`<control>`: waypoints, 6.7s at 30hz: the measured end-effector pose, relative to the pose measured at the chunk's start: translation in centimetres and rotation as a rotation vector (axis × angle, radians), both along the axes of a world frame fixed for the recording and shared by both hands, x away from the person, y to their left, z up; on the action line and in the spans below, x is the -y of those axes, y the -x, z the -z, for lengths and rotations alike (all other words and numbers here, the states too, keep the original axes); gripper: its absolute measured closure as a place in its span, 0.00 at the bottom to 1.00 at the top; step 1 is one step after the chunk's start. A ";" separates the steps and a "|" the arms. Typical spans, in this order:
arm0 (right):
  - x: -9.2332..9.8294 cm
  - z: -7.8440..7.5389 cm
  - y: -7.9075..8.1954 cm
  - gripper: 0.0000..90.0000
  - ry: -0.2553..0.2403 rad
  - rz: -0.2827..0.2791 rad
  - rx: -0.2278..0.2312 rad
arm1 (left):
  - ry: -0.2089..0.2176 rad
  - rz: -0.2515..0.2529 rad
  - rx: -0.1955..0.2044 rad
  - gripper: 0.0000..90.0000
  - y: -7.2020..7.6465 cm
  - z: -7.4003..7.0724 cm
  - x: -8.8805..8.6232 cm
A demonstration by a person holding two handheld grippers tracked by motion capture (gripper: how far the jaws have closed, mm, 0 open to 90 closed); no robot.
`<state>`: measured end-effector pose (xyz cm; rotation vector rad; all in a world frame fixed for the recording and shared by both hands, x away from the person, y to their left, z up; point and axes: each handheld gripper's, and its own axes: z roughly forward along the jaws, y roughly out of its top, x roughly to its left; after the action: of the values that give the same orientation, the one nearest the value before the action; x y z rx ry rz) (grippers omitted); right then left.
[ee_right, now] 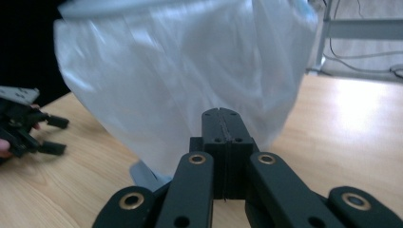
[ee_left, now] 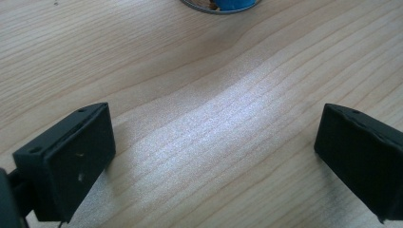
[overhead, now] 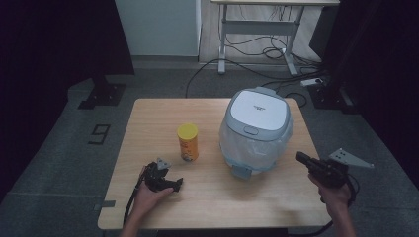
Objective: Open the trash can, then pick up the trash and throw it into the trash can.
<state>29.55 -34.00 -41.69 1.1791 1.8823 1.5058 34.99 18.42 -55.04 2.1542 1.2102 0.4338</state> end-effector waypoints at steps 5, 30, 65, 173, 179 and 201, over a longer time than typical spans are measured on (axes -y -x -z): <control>-0.5 -1.9 -0.1 0.99 -0.008 -0.029 0.029 | 0.000 -0.001 0.000 0.00 0.0 0.0 0.0; -5.4 -6.8 -2.2 0.99 -0.017 -0.182 0.078 | -0.001 -0.002 -0.001 0.00 0.0 0.0 0.0; -10.6 -7.4 -6.1 0.99 0.022 -0.270 0.042 | -0.002 -0.001 -0.001 0.00 0.0 0.0 0.0; -2.4 10.3 -1.4 0.27 0.120 0.002 -0.155 | 0.001 -0.008 0.006 0.01 0.3 0.0 0.0; -1.9 10.5 -1.5 0.28 0.117 0.017 -0.164 | 0.028 0.001 0.005 0.04 0.3 -0.3 -0.3; -2.1 10.9 -1.2 0.28 0.116 0.013 -0.182 | 0.114 -0.002 0.099 0.07 -0.2 -4.3 0.3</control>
<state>30.79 -31.94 -52.64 1.3091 2.0461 1.3005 35.19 18.10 -50.77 2.0114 1.1541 0.4557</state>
